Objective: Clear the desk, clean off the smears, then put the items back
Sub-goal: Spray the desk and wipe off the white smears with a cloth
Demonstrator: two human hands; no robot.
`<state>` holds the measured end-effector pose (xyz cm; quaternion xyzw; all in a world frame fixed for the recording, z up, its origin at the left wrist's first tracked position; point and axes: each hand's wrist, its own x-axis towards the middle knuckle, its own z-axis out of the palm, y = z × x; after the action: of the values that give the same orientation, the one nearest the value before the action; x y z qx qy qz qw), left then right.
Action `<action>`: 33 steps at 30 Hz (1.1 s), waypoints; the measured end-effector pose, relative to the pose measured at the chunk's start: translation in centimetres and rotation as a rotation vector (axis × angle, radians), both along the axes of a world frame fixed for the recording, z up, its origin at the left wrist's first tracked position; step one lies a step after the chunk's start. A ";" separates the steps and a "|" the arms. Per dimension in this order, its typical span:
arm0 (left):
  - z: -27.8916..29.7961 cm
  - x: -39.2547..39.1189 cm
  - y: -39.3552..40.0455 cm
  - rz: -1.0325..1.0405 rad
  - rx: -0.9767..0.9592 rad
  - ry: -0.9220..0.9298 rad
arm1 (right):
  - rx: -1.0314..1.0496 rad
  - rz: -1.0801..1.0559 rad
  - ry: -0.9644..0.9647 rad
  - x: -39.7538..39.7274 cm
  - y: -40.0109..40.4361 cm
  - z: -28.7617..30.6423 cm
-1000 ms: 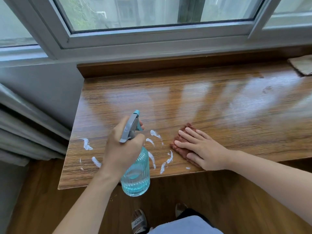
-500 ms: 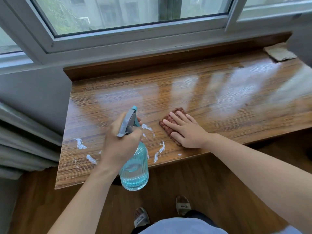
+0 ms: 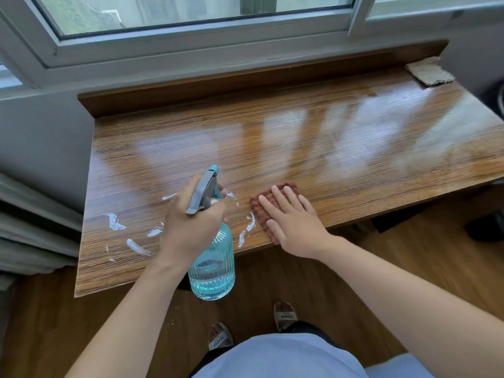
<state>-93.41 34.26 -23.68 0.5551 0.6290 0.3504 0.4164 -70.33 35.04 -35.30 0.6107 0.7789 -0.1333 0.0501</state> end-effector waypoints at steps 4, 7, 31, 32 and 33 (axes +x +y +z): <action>0.3 -0.2 -0.4 -0.001 0.024 0.008 | -0.008 -0.176 -0.020 4.3 3.1 0.2; 0.6 -0.4 -0.8 0.008 0.024 0.002 | -0.005 -0.368 -0.024 3.1 4.3 -0.2; -0.2 -0.4 -2.1 0.030 0.043 -0.027 | 0.003 0.125 0.002 5.3 0.8 0.4; -0.3 -0.6 -2.0 0.031 0.048 -0.019 | 0.001 0.042 -0.008 5.5 1.8 0.3; -0.2 -0.7 -2.0 0.034 0.057 -0.011 | -0.004 -0.052 -0.009 4.9 2.7 0.2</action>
<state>-94.07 32.25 -23.93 0.5541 0.6260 0.3780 0.3978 -65.45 37.76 -35.07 0.6311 0.7624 -0.1332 0.0516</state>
